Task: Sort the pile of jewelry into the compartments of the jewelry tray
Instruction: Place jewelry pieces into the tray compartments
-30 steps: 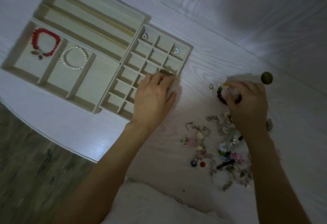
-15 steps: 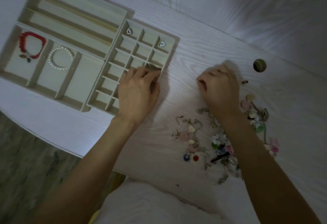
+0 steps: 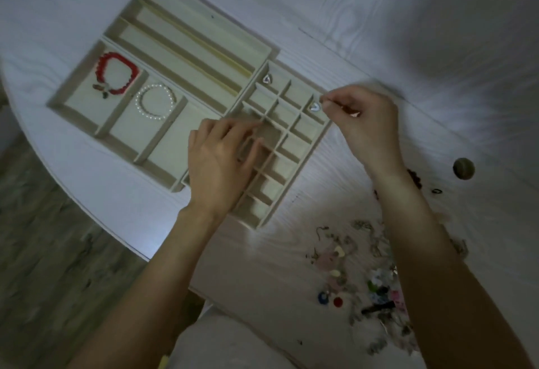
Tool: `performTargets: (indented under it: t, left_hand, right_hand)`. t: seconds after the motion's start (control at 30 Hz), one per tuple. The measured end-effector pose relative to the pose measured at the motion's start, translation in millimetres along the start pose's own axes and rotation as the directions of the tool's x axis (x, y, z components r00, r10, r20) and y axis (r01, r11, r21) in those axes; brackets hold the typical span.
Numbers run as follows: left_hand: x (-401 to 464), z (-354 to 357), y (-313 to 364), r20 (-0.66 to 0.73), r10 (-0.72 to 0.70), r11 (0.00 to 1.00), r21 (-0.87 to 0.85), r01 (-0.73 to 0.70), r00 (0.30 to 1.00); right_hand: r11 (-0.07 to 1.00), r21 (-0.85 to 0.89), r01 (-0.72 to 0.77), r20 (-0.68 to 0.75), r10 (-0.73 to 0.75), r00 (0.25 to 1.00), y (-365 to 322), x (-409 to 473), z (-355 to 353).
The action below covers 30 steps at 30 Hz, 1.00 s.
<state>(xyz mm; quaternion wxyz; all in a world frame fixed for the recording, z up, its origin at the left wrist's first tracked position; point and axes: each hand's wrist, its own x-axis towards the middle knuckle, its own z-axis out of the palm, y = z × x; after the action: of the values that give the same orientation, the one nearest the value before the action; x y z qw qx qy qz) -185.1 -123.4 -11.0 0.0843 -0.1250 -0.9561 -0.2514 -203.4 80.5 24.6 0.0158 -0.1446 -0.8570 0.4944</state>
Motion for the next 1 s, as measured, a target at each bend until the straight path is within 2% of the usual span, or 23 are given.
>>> performTargets:
  t: [0.13, 0.23, 0.33, 0.4, 0.47, 0.67, 0.83, 0.9, 1.0]
  left_hand:
    - [8.8, -8.6, -33.2, -0.001, -0.13, 0.988, -0.081, 0.13, 0.991]
    - [11.5, -10.4, -45.5, 0.014, -0.155, 0.981, -0.119, 0.155, 0.988]
    - [13.4, -9.4, -49.1, 0.038, -0.159, 0.978, -0.132, 0.163, 0.987]
    - [15.6, -9.3, -51.2, 0.045, -0.172, 0.973, -0.146, 0.177, 0.984]
    - [17.2, -9.5, -51.8, 0.05, -0.172, 0.973, -0.146, 0.178, 0.984]
    - [19.1, -9.9, -52.1, 0.057, -0.164, 0.973, -0.153, 0.171, 0.985]
    - [20.5, -11.0, -51.9, 0.066, -0.158, 0.976, -0.143, 0.166, 0.985]
    - [20.1, -11.1, -51.5, 0.064, -0.158, 0.976, -0.144, 0.166, 0.985]
    - [20.4, -11.2, -51.2, 0.059, -0.161, 0.974, -0.153, 0.168, 0.985]
  right_hand:
    - [0.947, -0.306, 0.092, -0.054, -0.114, 0.992, -3.7, 32.4, 37.1]
    - [0.884, -0.436, 0.17, -0.051, -0.213, 0.976, -2.2, 38.3, 52.4]
    - [0.892, -0.434, 0.125, -0.022, -0.149, 0.989, 0.0, 41.8, 52.7]
    - [0.893, -0.447, 0.056, -0.046, -0.085, 0.995, 0.4, 44.0, 50.9]
    - [0.872, -0.488, 0.043, -0.065, -0.085, 0.994, -0.6, 43.2, 47.1]
    - [0.748, -0.614, 0.254, -0.016, -0.333, 0.943, -1.0, 32.9, 29.9]
    - [0.675, -0.626, 0.39, 0.219, -0.328, 0.919, 9.1, 38.3, 36.6]
    - [0.666, -0.635, 0.392, 0.247, -0.307, 0.919, 12.9, 39.4, 37.6]
    - [0.711, -0.607, 0.354, 0.25, -0.252, 0.935, 13.2, 39.6, 39.6]
